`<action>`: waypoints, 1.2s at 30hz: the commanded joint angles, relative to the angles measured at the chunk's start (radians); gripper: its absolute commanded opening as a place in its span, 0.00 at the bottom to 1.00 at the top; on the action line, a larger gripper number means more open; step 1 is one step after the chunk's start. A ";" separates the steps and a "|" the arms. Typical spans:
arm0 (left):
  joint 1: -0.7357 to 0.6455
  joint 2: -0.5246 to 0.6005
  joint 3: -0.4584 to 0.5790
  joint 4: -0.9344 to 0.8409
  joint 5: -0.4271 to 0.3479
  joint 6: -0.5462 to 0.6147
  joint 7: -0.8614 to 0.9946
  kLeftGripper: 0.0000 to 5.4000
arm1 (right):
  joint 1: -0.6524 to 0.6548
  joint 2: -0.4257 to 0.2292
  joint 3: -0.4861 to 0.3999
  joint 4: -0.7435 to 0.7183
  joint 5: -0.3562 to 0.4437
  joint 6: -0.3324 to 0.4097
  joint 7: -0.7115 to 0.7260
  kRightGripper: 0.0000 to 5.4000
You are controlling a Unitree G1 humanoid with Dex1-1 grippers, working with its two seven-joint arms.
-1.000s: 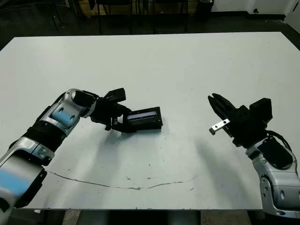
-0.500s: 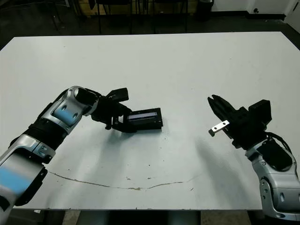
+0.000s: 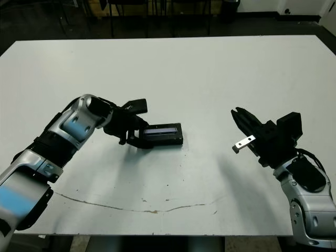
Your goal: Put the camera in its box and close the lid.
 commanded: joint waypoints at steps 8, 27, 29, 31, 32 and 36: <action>0.199 0.140 -0.036 -0.155 -0.015 0.023 -0.047 0.90 | 0.032 0.007 0.006 -0.039 0.021 0.046 -0.013 0.00; 0.602 0.542 0.329 -0.311 -0.199 -0.164 0.095 1.00 | 0.012 0.016 0.041 0.011 0.003 0.033 -0.010 0.00; 0.612 0.543 0.368 -0.334 -0.226 -0.124 0.121 1.00 | 0.011 0.018 0.041 0.013 0.003 0.030 -0.008 0.00; 0.628 0.514 0.427 -0.401 -0.261 -0.079 0.187 1.00 | 0.012 0.021 0.041 0.003 0.009 0.035 -0.010 0.00; 0.636 0.484 0.462 -0.439 -0.285 -0.067 0.234 1.00 | 0.011 0.023 0.039 0.007 0.015 0.032 -0.005 0.00; 0.639 0.281 0.573 -0.598 -0.373 -0.007 0.494 0.92 | 0.001 0.030 0.037 0.039 0.023 0.008 0.012 0.00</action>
